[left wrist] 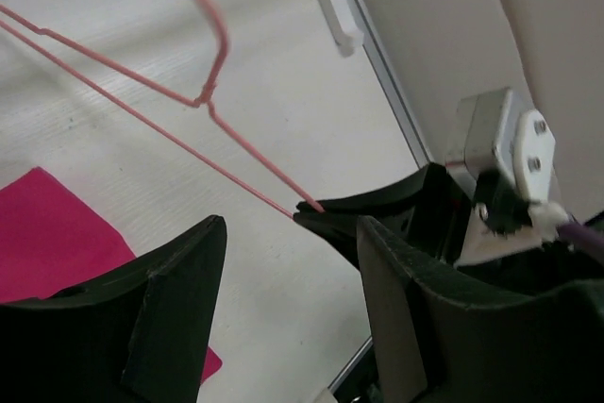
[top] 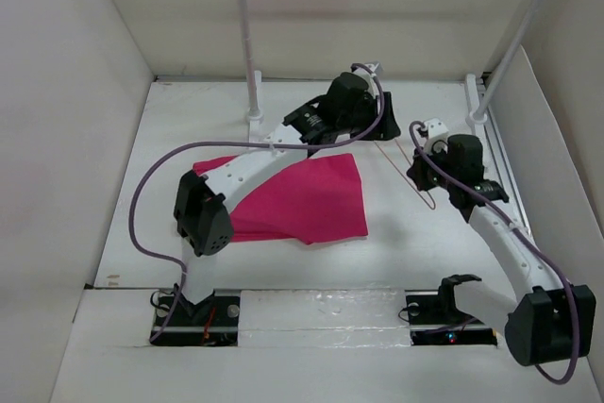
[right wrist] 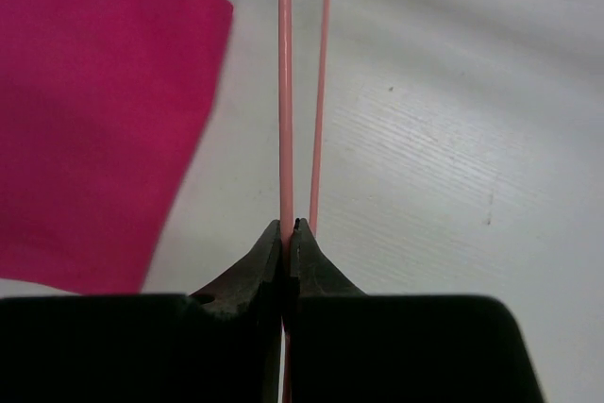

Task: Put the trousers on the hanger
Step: Place trousers on hanger

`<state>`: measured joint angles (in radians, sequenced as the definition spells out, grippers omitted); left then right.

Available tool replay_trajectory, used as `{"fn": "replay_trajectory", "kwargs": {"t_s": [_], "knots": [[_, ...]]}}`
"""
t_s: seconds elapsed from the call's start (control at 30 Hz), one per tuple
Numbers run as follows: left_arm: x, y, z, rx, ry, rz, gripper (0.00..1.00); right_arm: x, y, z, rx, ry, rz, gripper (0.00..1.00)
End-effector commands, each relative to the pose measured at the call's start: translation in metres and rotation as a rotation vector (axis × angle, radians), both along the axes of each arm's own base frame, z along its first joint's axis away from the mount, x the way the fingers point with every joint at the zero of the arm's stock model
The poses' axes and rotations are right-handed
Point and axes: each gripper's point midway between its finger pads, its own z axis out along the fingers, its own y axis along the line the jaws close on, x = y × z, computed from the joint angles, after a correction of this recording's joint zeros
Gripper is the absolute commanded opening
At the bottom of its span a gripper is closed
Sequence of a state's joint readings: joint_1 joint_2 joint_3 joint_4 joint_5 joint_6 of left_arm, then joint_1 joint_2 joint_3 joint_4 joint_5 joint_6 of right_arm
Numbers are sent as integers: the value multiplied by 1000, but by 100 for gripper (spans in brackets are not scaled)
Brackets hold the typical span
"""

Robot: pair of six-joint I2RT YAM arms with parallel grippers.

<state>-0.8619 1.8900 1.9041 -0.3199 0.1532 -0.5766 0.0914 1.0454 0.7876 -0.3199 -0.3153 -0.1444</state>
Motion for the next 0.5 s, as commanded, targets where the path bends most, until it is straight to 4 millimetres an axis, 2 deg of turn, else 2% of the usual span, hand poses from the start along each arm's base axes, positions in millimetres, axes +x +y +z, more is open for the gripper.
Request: {"fn": "replay_trajectory", "kwargs": {"t_s": [0.0, 0.07, 0.17, 0.3, 0.47], "knots": [[9, -22, 1, -63, -9, -34, 54, 5, 6, 7, -22, -57, -57, 0], [14, -26, -22, 3, 36, -29, 54, 1, 12, -1, -32, -42, -61, 0], [25, -19, -45, 56, 41, 38, 53, -3, 17, -9, -32, -26, -68, 0], [44, -11, -64, 114, 10, 129, 52, -6, 22, -13, -56, -21, -79, 0], [60, -6, -72, 160, -18, 197, 47, -11, 20, -18, -100, -2, -111, 0]]}}
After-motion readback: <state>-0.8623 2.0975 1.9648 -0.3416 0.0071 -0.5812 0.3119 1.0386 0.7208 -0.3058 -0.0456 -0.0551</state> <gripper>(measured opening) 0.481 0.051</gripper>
